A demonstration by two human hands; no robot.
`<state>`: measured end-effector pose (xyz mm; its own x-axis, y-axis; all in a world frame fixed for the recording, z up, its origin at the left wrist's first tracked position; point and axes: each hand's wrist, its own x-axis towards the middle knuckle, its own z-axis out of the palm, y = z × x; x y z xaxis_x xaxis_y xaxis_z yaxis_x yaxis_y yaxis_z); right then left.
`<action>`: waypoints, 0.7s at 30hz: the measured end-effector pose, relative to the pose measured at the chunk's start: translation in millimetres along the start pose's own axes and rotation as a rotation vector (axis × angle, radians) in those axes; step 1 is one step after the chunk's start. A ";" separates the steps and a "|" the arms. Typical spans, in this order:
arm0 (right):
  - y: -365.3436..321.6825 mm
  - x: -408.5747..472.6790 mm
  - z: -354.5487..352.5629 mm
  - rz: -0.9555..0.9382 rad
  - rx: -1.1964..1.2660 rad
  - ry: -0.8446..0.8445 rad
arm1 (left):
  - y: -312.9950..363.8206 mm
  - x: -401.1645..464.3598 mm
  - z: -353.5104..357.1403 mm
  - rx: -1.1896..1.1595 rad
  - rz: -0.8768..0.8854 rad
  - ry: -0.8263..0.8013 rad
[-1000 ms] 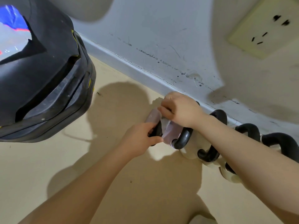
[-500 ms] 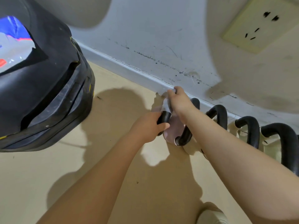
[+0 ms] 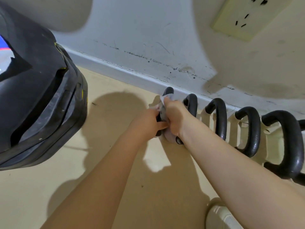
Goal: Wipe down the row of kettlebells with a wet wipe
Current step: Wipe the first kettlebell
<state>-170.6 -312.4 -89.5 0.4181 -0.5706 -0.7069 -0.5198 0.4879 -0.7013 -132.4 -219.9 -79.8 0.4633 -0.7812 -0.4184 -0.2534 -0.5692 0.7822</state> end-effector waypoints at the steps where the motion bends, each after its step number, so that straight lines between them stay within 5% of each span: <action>1: 10.8 -6.8 3.6 -0.025 0.037 -0.011 | -1.6 -1.6 0.0 -0.012 0.000 0.006; 4: 46.0 -15.9 15.8 -0.177 0.115 0.057 | -14.3 -12.5 -1.1 -0.192 -0.039 0.022; 8: 83.1 -37.4 16.5 -0.397 -0.032 0.050 | -38.6 -29.7 -7.3 -0.759 -0.151 -0.031; 14: 110.1 -34.4 25.3 -0.503 -0.330 0.249 | -43.5 -31.8 6.0 -0.735 -0.276 0.331; 21: 76.6 -40.5 35.4 -0.509 -0.062 0.320 | -39.1 -42.3 5.6 -0.717 -0.231 0.424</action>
<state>-201.0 -228.6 -117.8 0.3854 -0.8976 -0.2137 -0.3594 0.0673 -0.9308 -146.9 -166.0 -95.3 0.7511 -0.4230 -0.5069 0.4172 -0.2910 0.8609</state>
